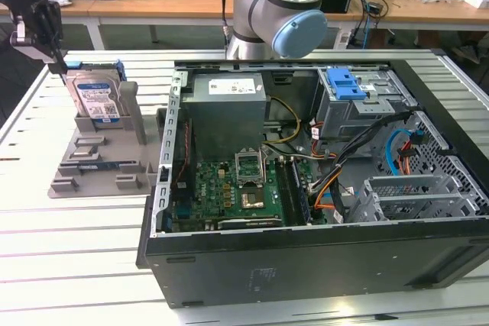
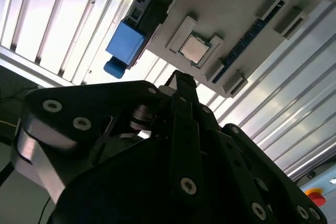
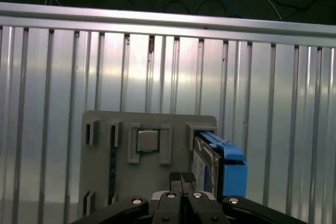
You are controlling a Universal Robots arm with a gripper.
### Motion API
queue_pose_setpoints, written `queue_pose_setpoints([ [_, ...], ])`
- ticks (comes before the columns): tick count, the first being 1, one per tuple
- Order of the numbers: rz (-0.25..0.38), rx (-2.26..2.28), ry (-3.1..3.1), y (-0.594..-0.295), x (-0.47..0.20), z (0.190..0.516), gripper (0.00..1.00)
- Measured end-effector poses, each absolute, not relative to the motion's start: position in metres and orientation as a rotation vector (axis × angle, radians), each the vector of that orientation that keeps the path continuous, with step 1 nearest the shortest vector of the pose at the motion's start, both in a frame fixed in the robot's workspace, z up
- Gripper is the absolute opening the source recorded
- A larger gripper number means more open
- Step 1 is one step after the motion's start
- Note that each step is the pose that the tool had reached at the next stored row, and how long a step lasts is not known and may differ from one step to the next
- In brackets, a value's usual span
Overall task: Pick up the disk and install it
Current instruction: 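Pick up the disk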
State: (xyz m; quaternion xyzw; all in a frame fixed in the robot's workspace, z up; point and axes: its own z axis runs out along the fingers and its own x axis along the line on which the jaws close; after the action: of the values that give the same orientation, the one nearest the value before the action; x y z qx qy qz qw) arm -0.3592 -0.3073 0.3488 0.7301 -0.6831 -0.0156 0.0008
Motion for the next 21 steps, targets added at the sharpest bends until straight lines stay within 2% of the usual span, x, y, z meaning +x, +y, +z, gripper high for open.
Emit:
queue_pose_setpoints([
  [21, -0.049, 2.455, -1.953, -0.3073, -0.3592, 0.3488, 0.11],
])
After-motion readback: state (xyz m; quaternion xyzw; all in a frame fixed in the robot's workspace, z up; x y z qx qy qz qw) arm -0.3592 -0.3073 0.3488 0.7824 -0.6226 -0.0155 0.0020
